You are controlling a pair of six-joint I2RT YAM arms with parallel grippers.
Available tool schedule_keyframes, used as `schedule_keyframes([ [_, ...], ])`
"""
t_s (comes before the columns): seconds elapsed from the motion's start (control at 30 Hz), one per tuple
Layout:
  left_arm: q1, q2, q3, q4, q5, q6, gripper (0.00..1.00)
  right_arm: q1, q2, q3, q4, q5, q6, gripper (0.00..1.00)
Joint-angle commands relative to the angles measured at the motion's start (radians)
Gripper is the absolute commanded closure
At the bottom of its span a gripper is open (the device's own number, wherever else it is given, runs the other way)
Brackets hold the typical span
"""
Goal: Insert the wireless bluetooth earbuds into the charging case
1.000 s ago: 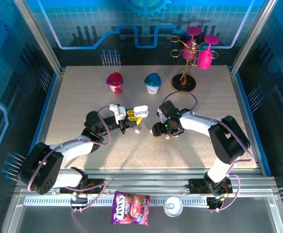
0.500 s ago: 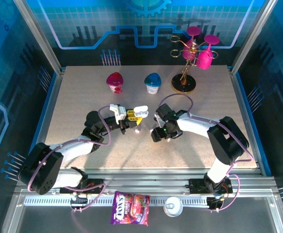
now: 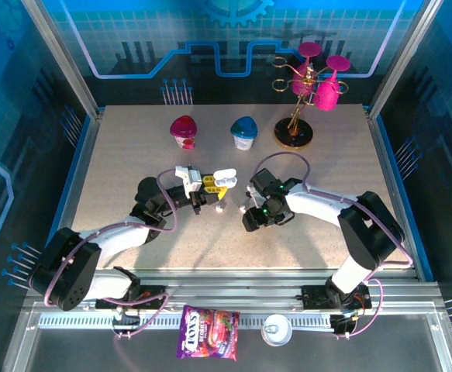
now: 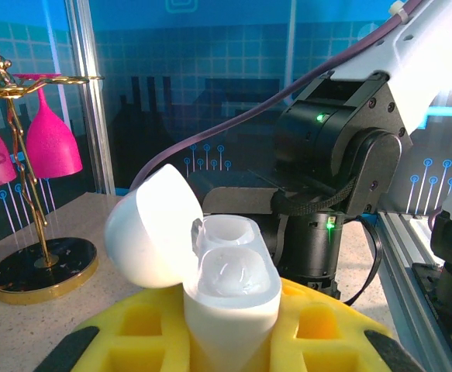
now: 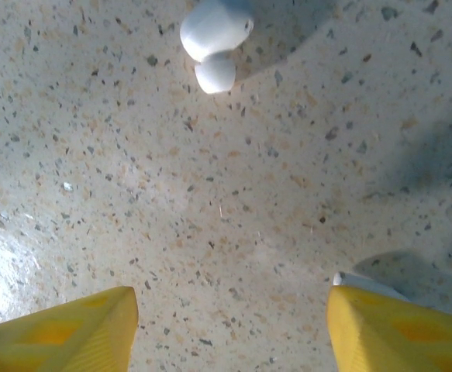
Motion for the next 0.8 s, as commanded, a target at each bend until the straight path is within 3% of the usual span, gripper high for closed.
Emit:
schedule_keyframes([
  [0.0, 0.004, -0.017, 0.024, 0.019, 0.020, 0.016, 1.00, 0.020, -0.036, -0.014, -0.065, -0.029, -0.025, 0.35],
  [0.13, 0.004, -0.017, 0.027, 0.023, 0.020, 0.010, 1.00, 0.030, -0.089, -0.037, -0.043, 0.012, 0.017, 0.37],
  [0.2, 0.004, -0.020, 0.026, 0.021, 0.020, 0.008, 1.00, 0.030, -0.144, -0.066, 0.000, 0.043, 0.060, 0.32],
  [0.27, 0.004, -0.024, 0.025, 0.018, 0.018, 0.011, 1.00, 0.029, -0.199, -0.114, 0.043, 0.092, 0.134, 0.27],
  [0.43, 0.005, -0.025, 0.028, 0.013, 0.018, 0.016, 1.00, 0.030, -0.291, -0.237, 0.171, 0.121, 0.354, 0.28],
  [0.77, 0.004, -0.029, 0.024, 0.013, 0.018, 0.016, 1.00, -0.019, -0.227, -0.271, 0.247, 0.099, 0.429, 0.32],
])
